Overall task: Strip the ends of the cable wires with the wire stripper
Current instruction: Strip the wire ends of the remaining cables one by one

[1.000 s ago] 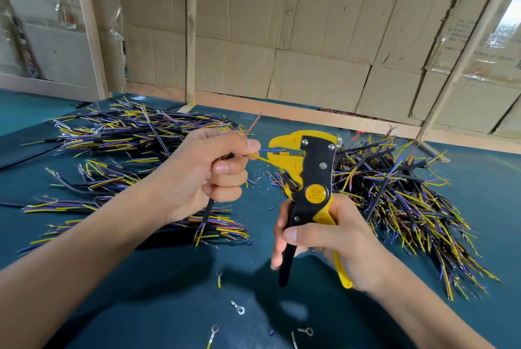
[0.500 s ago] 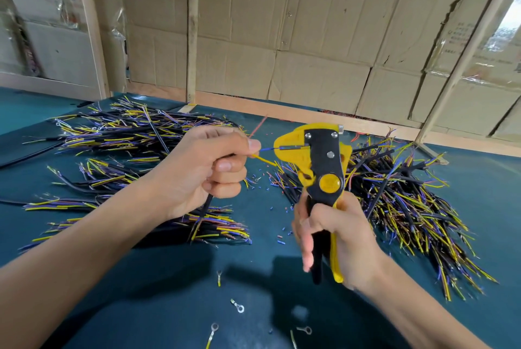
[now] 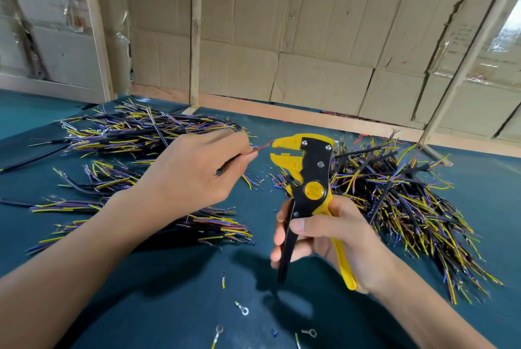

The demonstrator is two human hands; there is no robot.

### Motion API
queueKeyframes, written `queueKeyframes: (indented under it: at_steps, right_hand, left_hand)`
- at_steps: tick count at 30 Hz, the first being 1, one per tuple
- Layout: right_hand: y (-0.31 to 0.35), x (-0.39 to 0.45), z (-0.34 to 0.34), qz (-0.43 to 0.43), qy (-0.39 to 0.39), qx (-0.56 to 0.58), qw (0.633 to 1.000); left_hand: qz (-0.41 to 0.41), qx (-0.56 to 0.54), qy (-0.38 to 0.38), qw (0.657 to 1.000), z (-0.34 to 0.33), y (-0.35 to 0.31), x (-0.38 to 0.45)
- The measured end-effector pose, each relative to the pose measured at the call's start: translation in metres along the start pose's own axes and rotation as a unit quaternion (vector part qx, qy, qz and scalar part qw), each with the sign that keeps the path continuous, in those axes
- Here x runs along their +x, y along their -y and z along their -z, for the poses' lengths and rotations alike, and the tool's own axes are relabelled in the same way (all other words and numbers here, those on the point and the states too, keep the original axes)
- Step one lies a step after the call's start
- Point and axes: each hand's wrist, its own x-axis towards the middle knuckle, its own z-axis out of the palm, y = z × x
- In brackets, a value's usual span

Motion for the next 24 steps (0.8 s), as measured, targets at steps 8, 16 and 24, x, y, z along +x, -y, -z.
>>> queueKeyframes:
  at_steps: [8, 16, 24]
  right_hand:
    - [-0.0005, 0.0011, 0.0004, 0.002, -0.004, 0.008, 1.0]
    - [-0.0012, 0.0018, 0.0008, 0.002, -0.001, 0.019, 1.0]
    - [-0.0039, 0.0005, 0.001, 0.0, 0.014, 0.005, 1.0]
  left_hand:
    - [-0.021, -0.018, -0.003, 1.0, 0.0, 0.0049, 0.001]
    - [-0.032, -0.024, 0.002, 0.999, 0.0026, 0.0049, -0.0003]
    - [-0.043, 0.001, 0.019, 0.999, 0.0055, 0.0033, 0.0011]
